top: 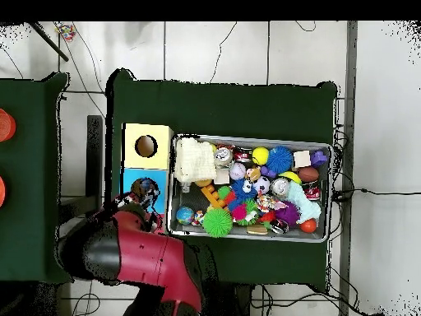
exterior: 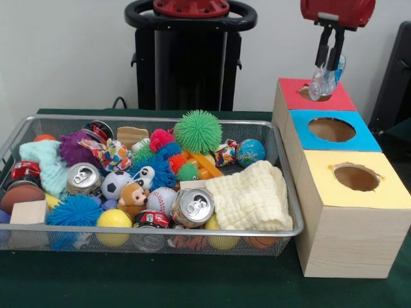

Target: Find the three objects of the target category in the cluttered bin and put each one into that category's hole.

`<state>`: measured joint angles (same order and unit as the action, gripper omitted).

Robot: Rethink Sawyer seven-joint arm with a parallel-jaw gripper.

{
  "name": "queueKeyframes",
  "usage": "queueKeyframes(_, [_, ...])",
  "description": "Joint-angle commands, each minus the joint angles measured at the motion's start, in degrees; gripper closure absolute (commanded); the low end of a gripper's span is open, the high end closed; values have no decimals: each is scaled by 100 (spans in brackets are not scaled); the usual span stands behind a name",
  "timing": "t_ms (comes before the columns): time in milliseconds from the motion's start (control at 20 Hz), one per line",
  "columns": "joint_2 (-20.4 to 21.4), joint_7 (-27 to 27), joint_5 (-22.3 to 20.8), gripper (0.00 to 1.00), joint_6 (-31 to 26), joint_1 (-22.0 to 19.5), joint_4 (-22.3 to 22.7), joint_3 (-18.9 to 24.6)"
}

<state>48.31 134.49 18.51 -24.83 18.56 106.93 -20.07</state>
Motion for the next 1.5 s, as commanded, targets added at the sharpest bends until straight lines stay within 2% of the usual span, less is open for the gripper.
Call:
queueKeyframes(50, [-647,1153,242,100,-604,-227,-683,249])
queueKeyframes(450, [-1081,1131,190,100,-566,-287,-986,107])
queueKeyframes(650, [-1241,1045,134,100,-465,-464,-1118,-19])
queueKeyframes(1000, [-1421,901,67,100,-46,-539,-1059,87])
queueKeyframes(1500, [-1820,1280,93,100,-39,276,-1363,-164])
